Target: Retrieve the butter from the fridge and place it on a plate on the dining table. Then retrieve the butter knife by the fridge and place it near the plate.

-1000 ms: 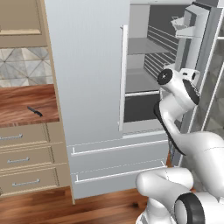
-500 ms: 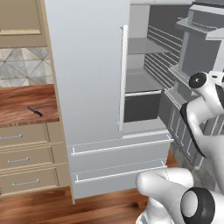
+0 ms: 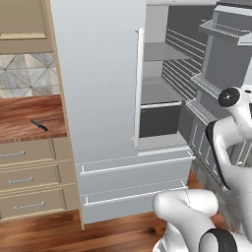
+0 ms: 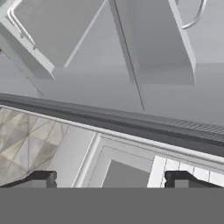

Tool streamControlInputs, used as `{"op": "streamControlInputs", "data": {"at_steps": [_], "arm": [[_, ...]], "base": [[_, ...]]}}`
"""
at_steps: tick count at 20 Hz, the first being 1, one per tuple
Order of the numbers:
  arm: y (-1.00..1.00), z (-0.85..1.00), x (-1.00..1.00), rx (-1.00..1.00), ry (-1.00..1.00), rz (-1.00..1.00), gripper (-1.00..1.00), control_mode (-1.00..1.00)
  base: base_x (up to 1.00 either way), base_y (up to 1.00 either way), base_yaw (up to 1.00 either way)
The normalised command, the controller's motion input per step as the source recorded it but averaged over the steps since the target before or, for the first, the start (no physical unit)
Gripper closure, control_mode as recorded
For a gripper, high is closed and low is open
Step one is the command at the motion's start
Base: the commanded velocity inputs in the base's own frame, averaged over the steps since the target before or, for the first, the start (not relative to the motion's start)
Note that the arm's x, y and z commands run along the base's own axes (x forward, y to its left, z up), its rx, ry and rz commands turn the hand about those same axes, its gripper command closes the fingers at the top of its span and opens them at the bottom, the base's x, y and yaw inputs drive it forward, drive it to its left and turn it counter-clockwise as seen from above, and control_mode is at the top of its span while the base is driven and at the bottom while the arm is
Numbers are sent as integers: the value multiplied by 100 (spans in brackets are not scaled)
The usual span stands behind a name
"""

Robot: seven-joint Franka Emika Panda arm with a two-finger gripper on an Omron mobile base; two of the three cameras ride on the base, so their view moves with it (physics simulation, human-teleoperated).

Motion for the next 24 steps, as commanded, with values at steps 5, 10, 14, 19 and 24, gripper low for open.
{"op": "streamControlInputs", "data": {"at_steps": [5,10,14,19,24], "arm": [[56,10,-8,30,3,0,-100,-100],[74,-9,0,65,3,-7,-100,-100],[100,3,0,34,0,-18,-100,-100],[98,1,6,33,0,-18,-100,-100],[72,10,0,34,-21,-20,-100,-100]], "base": [[0,0,0],[0,0,0],[0,0,0],[0,0,0],[0,0,0]]}}
